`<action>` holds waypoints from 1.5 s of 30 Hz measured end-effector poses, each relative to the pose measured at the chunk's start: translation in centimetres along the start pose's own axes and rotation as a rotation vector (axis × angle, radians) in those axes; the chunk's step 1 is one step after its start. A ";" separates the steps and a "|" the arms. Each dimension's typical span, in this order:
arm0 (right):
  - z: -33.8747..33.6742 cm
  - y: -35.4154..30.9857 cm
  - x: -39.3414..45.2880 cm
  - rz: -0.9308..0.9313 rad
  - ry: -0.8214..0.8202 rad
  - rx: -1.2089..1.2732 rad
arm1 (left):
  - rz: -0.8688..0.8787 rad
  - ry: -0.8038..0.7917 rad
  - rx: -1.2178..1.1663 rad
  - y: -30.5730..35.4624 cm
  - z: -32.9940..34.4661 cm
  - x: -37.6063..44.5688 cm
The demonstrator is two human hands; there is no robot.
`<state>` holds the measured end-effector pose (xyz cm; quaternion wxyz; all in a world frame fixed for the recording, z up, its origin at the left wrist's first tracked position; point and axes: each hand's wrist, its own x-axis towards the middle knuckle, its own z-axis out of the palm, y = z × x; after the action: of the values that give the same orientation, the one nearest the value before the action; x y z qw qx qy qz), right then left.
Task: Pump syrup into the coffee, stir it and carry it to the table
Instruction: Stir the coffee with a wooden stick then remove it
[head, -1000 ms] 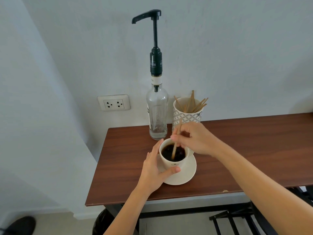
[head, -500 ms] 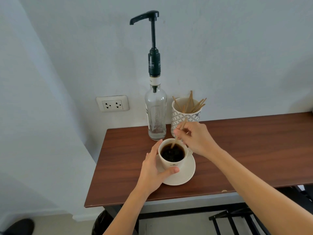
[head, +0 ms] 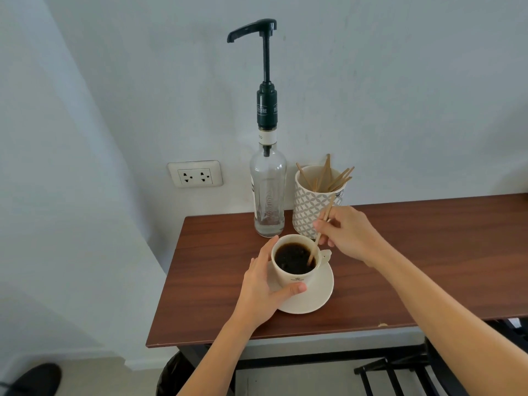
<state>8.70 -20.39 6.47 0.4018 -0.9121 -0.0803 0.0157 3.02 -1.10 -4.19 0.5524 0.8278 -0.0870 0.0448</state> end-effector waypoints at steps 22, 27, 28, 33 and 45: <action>0.5 -0.6 0.0 -0.232 0.105 -0.200 | 0.020 0.015 0.005 0.1 0.0 0.0; 0.9 -1.8 -1.9 -0.259 -0.088 -0.085 | 0.005 0.010 0.001 -0.1 0.0 0.0; 1.6 -2.2 -1.9 -0.283 -0.084 -0.039 | -0.003 0.010 -0.002 -0.2 0.0 -0.1; 1.4 -1.5 -0.4 -0.323 0.087 -0.125 | 0.015 0.014 0.024 -0.1 -0.1 0.0; 1.4 -1.2 -0.6 -0.262 0.127 -0.119 | 0.000 0.007 0.026 0.1 -0.1 -0.1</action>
<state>7.79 -18.67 6.33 0.3499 -0.9152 -0.1737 -0.0995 2.95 -1.06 -4.13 0.5420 0.8347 -0.0844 0.0487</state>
